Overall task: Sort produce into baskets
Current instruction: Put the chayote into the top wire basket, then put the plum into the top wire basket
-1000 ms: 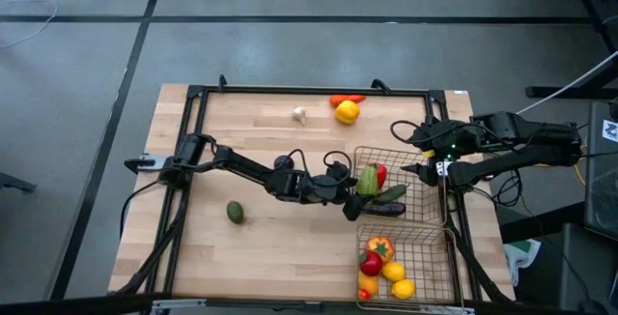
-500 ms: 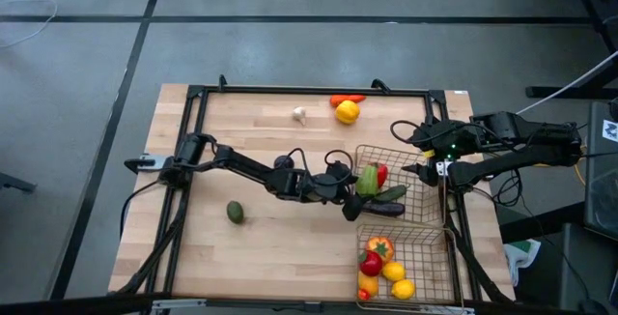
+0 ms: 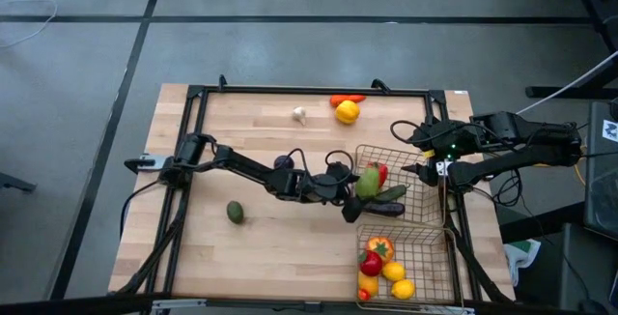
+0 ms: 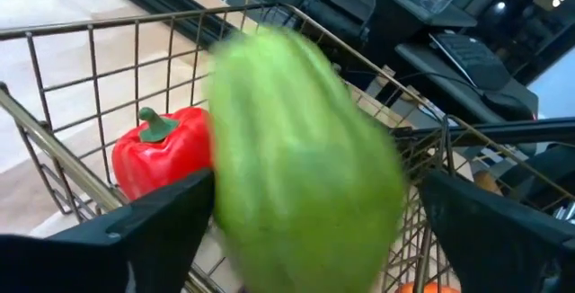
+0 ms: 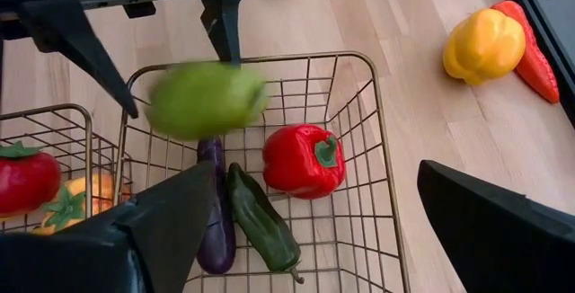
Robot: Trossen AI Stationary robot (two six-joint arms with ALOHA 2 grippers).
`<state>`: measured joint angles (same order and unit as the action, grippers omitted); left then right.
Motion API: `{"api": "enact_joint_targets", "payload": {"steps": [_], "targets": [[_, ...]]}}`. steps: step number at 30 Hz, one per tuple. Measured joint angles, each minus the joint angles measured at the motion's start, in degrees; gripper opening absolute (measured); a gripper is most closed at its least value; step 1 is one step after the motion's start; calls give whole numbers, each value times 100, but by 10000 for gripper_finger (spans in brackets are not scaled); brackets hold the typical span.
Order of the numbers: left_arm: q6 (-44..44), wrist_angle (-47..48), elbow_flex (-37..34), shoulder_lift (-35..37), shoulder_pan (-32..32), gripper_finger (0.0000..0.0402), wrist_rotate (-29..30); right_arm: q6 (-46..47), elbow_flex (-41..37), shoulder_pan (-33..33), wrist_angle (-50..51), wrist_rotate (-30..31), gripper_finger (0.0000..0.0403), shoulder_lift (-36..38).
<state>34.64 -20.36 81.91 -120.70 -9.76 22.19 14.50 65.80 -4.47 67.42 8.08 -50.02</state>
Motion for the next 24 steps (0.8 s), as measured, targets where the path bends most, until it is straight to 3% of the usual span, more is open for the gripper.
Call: {"api": "enact_joint_targets", "payload": {"steps": [12, 24], "targets": [[227, 62, 0, 11, -5, 373, -89, 0, 1, 0, 0, 0, 383, 0], [-1838, 151, 55, 502, -11, 373, -100, 1, 0, -1, -7, -8, 383, 0]]}}
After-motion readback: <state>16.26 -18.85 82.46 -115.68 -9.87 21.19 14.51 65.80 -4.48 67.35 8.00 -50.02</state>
